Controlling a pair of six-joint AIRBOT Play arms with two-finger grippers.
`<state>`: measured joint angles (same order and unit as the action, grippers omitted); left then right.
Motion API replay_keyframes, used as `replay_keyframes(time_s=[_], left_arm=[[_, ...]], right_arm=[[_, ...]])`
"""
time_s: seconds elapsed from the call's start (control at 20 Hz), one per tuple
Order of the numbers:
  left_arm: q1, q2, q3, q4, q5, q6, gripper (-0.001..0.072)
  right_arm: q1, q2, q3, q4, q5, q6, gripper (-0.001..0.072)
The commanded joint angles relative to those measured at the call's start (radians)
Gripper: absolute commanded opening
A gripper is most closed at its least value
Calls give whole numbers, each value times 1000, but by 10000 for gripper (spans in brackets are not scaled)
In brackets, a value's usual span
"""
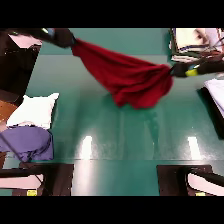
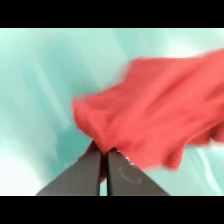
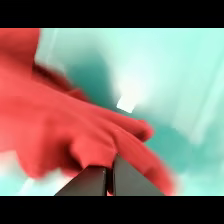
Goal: Fold the shirts.
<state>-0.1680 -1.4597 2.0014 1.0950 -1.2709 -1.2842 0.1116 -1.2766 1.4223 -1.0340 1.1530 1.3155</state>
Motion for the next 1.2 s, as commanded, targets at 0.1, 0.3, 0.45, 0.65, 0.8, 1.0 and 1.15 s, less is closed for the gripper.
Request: replay_keyframes(time_s=[0.1, 0.3, 0.45, 0.65, 0.8, 1.0, 1.15], left_arm=[[2, 245, 42, -6, 58, 2, 24], [2, 376, 42, -11, 60, 2, 25], [2, 460, 42, -52, 60, 1, 24], [2, 551, 43, -128, 74, 1, 24], [2, 555, 37, -28, 29, 0, 24], [2, 430, -113, 153, -42, -29, 24], [2, 259, -290, 162, -27, -28, 25]], right_arm=[[-61, 147, 234, -80, 78, 5, 22], [-62, 174, 396, -122, 200, 3, 22], [-61, 175, 518, -121, 316, 3, 22], [-61, 175, 670, -121, 456, 5, 22], [-61, 194, 623, -119, 426, 47, 22], [-45, 115, 399, -119, 418, 79, 22], [14, -37, 276, -120, 364, 79, 22]])
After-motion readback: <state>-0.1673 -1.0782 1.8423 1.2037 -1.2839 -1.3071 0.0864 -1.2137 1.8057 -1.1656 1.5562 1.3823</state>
